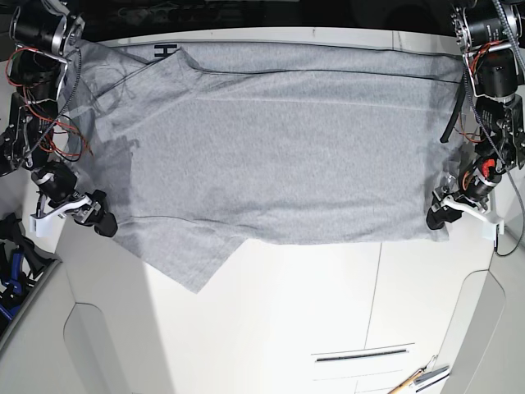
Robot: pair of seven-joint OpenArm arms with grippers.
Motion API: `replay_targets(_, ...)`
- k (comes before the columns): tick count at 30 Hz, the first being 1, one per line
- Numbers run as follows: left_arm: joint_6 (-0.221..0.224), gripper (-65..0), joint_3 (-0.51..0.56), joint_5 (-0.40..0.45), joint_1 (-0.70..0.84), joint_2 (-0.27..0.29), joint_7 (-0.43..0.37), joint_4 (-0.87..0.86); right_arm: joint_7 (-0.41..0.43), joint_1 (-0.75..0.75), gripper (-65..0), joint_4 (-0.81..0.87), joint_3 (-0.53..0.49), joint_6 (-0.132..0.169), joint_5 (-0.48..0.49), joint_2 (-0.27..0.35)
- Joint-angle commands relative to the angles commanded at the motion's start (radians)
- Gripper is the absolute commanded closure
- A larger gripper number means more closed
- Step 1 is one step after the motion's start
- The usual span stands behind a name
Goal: Fold the T-shirt properly
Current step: 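Move both grippers to the shirt's hem edge and grasp it, then fold the hem edge over with both grippers onto the first fold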
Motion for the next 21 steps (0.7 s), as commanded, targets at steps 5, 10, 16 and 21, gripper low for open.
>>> replay_targets(5,0.0,-2.0,0.0,0.0,0.0,0.0,0.0,0.0,-0.068,0.0,-32.5,0.091,0.0,-0.002,-0.004,0.001)
replay_targets(10,0.0,0.0,0.0,0.0,0.0,0.0,0.0,0.0,-0.126,0.0,0.0,0.142,0.0,-0.009,-0.004,0.003)
replay_targets(16,-0.009,0.0,0.0,-0.057,-0.005,-0.025,0.091,0.029,-0.141,-0.001,0.0,0.217,0.0,-0.009,-0.003,0.009)
replay_targets(21,-0.009,0.0,0.0,-0.14,0.01,-0.071,0.225,0.131,-0.278,-0.009,0.0,0.332,0.0,-0.008,0.013,0.01)
